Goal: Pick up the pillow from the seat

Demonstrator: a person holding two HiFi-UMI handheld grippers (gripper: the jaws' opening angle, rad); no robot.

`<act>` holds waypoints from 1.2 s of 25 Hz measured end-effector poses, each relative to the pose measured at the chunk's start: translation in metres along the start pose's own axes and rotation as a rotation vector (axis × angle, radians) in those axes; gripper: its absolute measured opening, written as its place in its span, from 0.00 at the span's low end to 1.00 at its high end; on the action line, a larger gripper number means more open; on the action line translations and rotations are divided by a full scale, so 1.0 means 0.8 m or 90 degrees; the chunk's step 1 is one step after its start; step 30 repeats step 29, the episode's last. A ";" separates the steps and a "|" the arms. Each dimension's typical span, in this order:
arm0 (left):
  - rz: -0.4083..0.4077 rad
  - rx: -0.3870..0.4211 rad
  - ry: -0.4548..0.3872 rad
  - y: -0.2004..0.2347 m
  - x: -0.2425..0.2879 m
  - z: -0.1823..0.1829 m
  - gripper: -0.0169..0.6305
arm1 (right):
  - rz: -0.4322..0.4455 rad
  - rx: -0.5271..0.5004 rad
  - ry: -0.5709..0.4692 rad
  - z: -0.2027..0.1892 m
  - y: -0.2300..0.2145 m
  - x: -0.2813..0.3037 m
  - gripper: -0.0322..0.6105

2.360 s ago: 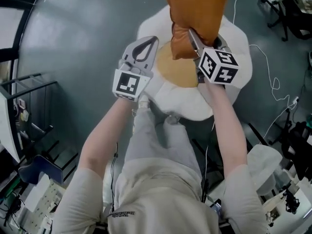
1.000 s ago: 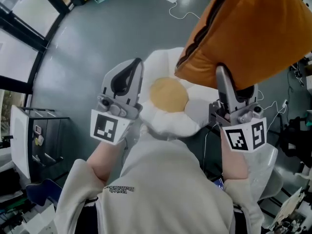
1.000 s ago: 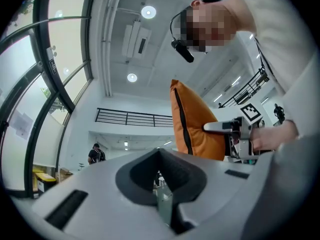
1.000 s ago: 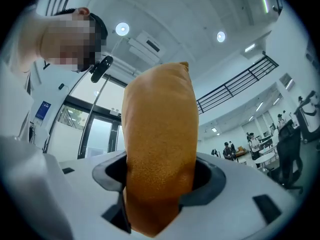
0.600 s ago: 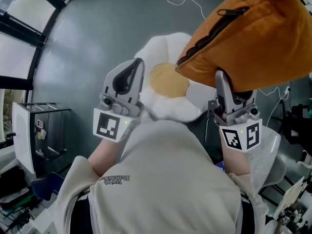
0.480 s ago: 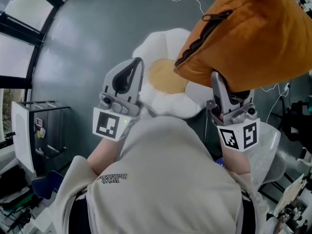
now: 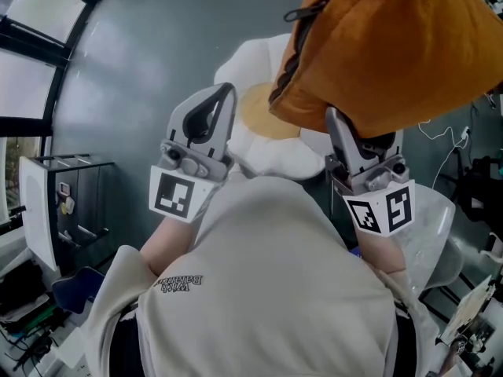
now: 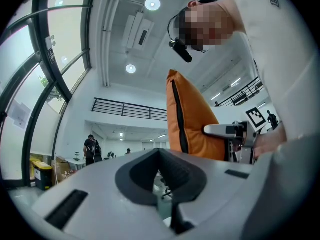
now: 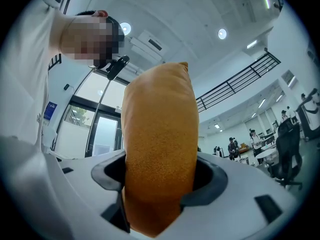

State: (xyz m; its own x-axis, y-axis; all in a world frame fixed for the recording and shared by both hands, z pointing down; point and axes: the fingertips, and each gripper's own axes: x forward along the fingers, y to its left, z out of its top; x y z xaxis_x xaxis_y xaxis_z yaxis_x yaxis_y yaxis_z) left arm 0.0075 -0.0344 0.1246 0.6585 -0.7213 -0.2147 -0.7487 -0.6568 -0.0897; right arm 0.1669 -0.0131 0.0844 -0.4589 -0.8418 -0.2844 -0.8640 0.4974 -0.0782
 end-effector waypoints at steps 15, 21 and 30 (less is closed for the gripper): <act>-0.006 -0.012 0.024 -0.008 -0.014 -0.004 0.04 | -0.004 0.029 0.004 0.003 0.002 -0.014 0.55; -0.015 -0.005 0.018 -0.013 -0.012 0.002 0.04 | -0.011 0.034 0.005 0.001 0.001 -0.018 0.55; -0.020 -0.002 0.018 -0.018 -0.005 0.002 0.04 | -0.011 0.034 0.001 0.006 -0.003 -0.020 0.56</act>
